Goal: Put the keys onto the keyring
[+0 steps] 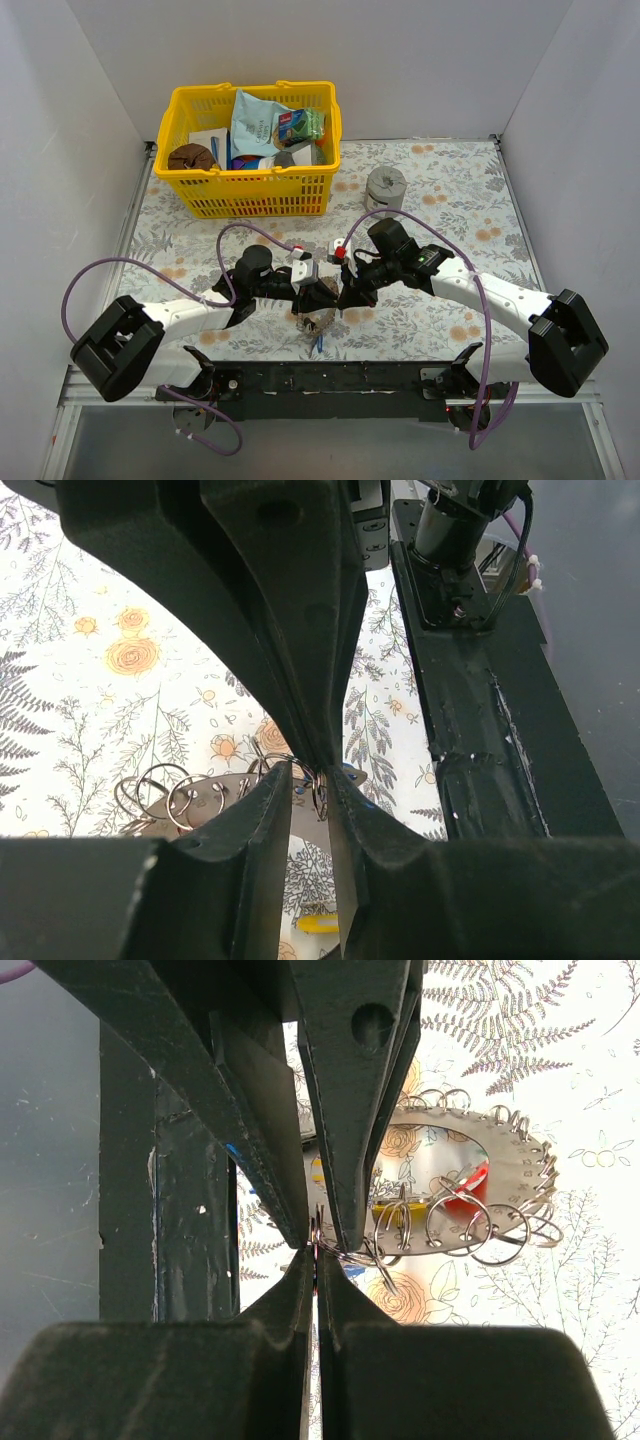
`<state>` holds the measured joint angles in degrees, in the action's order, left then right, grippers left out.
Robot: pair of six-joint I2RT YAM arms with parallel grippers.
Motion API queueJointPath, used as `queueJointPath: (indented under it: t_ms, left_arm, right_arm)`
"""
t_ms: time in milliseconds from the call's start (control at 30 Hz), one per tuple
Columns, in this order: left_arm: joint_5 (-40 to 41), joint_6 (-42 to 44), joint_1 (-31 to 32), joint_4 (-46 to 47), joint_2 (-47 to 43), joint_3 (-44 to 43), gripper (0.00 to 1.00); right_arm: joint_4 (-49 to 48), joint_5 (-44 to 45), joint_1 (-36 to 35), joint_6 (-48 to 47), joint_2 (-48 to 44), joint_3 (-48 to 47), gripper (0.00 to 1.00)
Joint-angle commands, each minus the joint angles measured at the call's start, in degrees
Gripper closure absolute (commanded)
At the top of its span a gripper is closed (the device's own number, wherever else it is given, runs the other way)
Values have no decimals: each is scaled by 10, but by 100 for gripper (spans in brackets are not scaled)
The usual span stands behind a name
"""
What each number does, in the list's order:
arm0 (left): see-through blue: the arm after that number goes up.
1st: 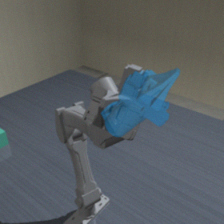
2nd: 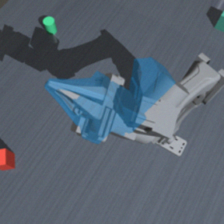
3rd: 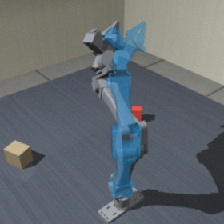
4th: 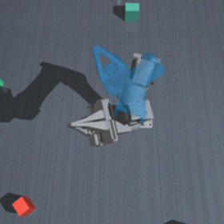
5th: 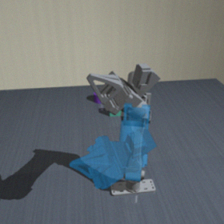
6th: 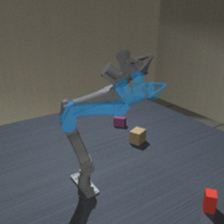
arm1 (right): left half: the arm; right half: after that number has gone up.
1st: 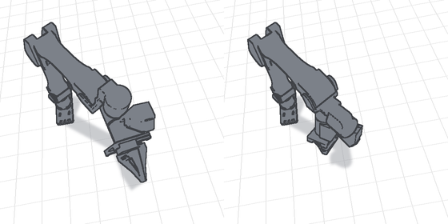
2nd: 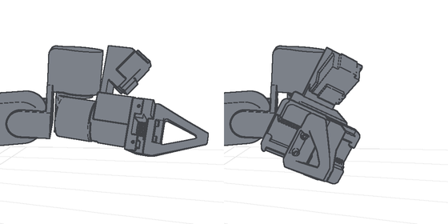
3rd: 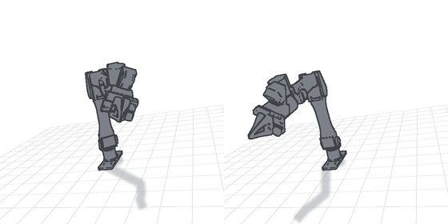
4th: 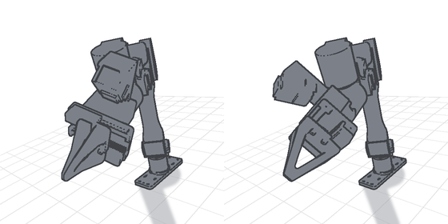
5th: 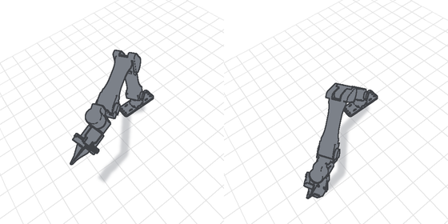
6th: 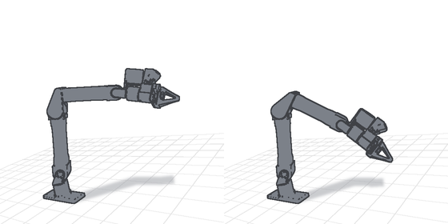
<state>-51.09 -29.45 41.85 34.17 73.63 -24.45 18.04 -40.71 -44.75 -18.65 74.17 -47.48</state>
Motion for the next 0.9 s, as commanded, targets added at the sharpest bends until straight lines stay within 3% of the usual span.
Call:
queueJointPath:
  t_ms: [0, 300, 700, 867]
  left_arm:
    - [8, 10, 2, -14, -27, -2, 78]
    - [56, 27, 1, -45, -53, 8, 79]
    - [0, 32, 1, -60, -23, -10, 81]
    - [-11, 36, 1, -68, -14, -17, 97]
  right_arm:
    - [-19, -11, -2, -5, -10, -22, 99]
    - [-19, -10, -2, -4, -11, -22, 99]
    - [-19, -9, -2, -5, -13, -23, 99]
    - [-19, -8, -2, -5, -11, -23, 99]
